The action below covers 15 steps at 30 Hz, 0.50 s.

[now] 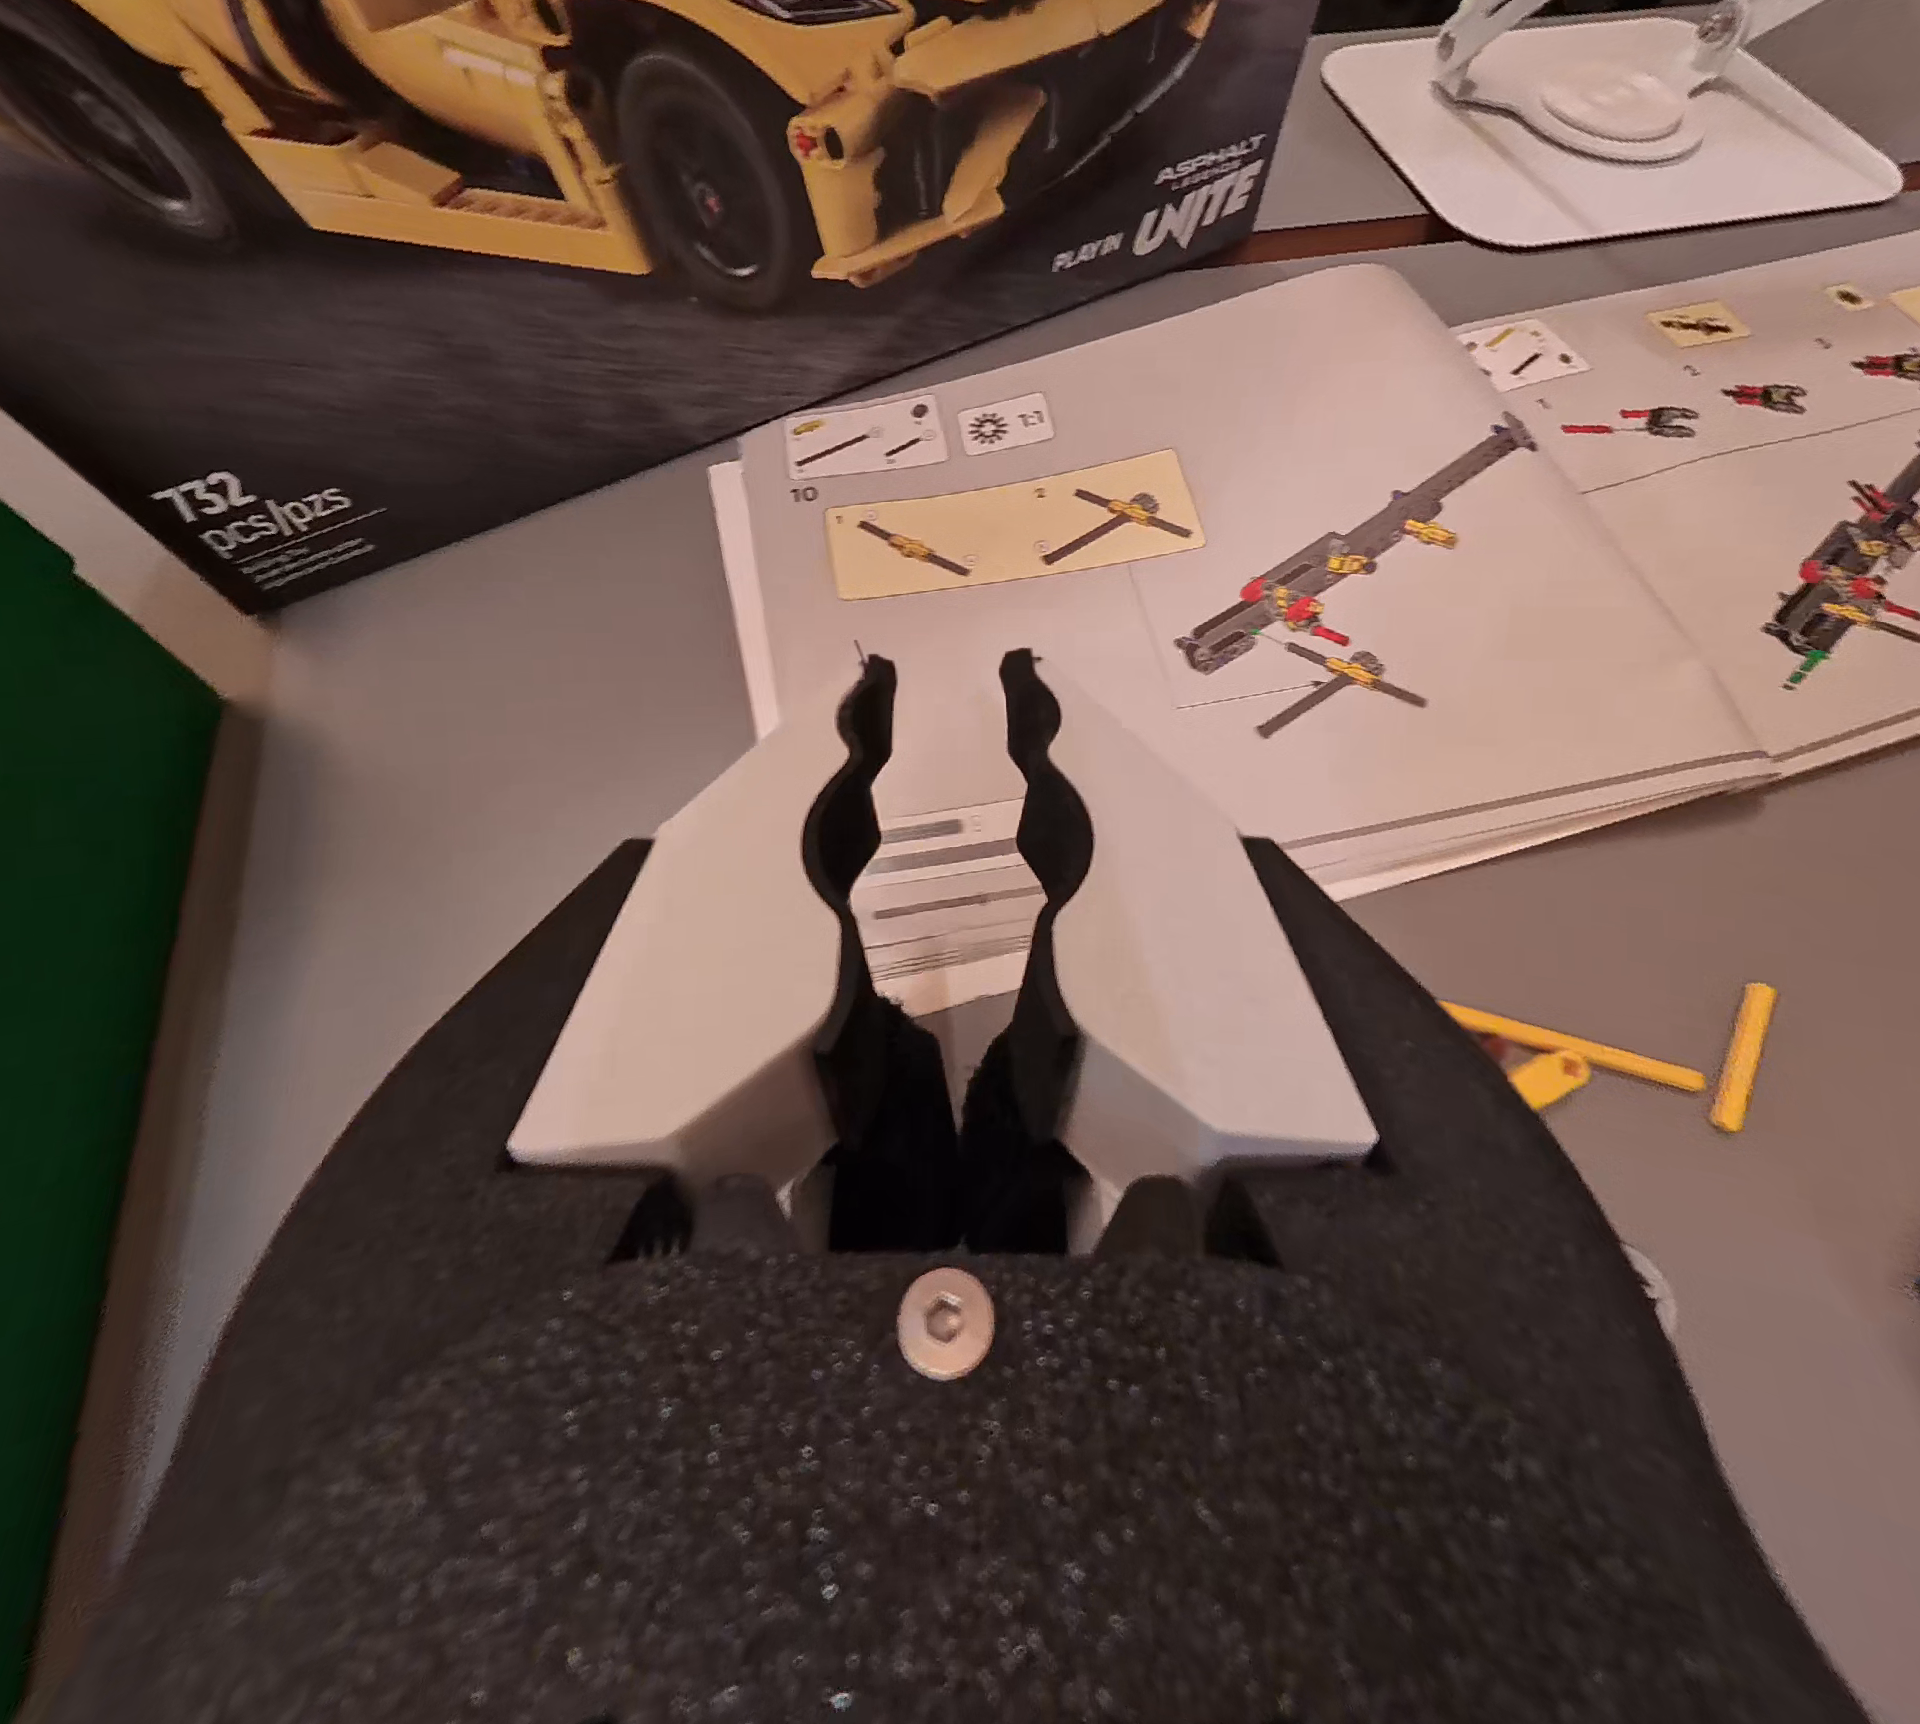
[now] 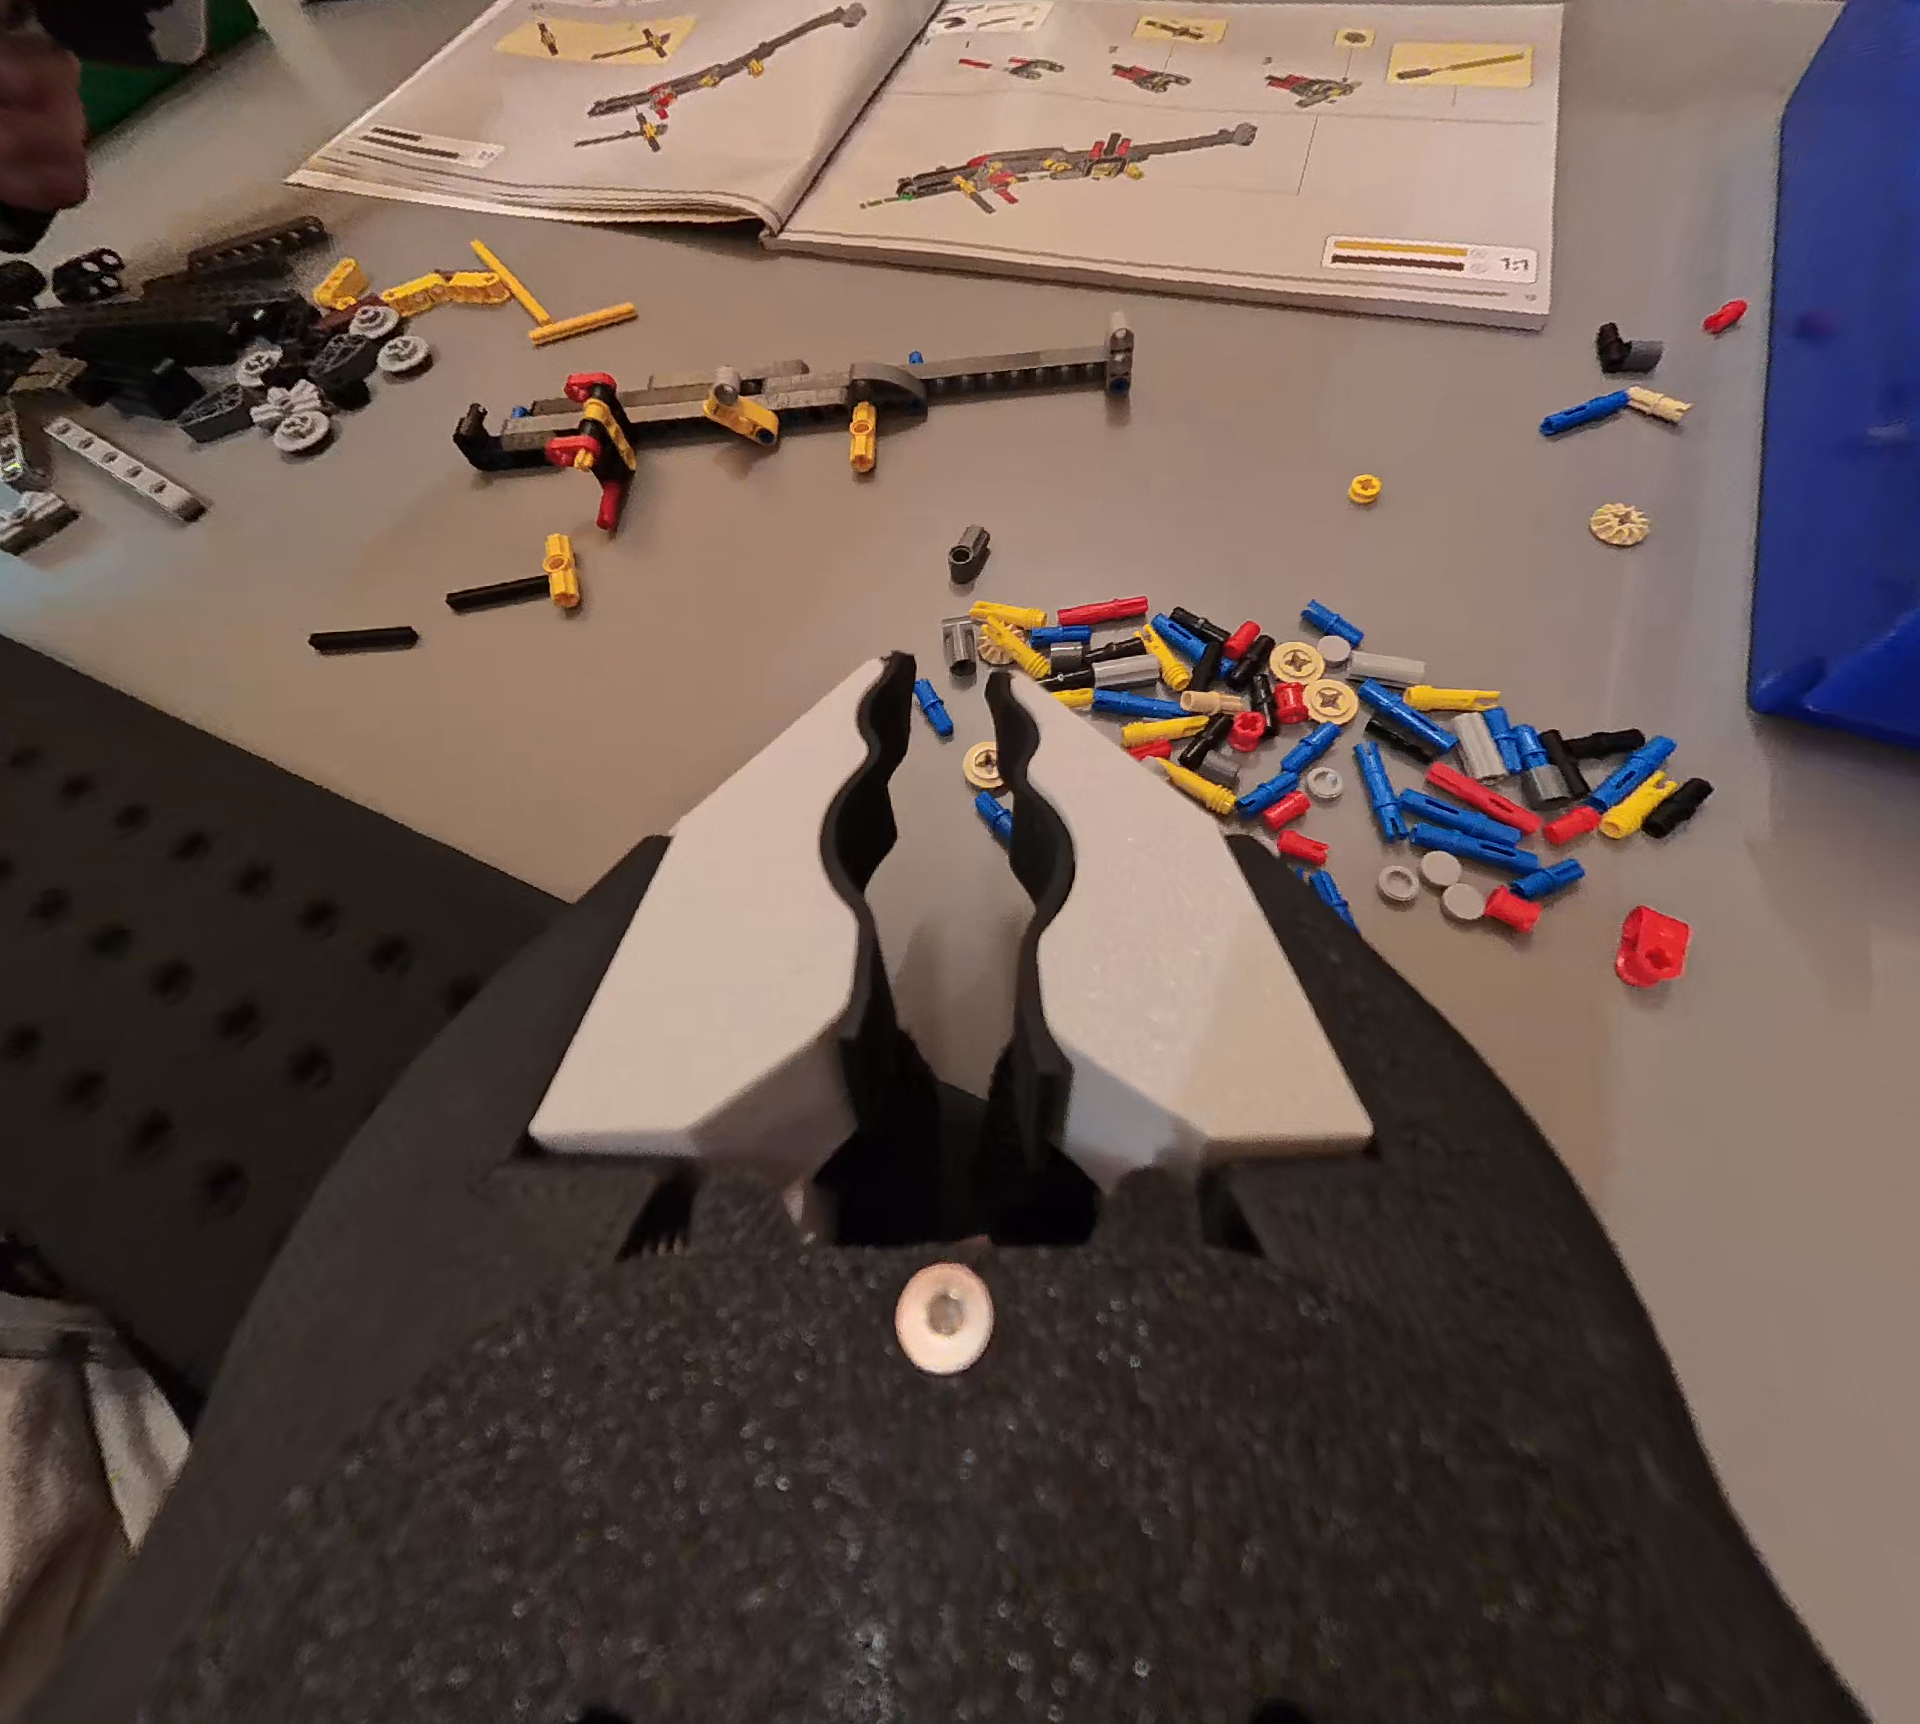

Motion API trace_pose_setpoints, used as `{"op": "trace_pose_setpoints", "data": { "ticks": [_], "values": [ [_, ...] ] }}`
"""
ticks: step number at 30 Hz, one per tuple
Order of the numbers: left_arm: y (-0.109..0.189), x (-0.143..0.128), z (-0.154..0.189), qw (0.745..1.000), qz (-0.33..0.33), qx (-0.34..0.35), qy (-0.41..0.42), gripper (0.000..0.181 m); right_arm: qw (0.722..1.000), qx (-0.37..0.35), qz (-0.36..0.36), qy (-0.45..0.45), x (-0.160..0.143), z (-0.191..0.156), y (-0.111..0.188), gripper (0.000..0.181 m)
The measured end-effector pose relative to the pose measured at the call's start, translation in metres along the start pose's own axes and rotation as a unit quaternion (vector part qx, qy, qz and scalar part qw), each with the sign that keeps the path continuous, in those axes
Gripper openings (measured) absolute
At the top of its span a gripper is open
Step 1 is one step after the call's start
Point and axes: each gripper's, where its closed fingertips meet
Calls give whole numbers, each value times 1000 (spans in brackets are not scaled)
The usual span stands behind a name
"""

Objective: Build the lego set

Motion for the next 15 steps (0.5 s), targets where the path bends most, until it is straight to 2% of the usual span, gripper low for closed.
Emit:
{"op": "trace_pose_setpoints", "data": {
  "ticks": [6, 15],
  "values": [
    [5, -3, -22, 999, 17, 11, 43, 20, 1000, 3, -4, -15, 0, 2, -1, 13],
    [-1, -7, -1, 1000, 7, -13, 14, 20, 1000, -8, 17, -25, 5, 7, 4, 15]
  ]
}}
Point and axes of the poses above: each gripper's, where its closed fingertips meet, y back along the fingers, x out of its top, z = x × y across the jaws, and after that the axes turned 11 degrees about -x, right-handed
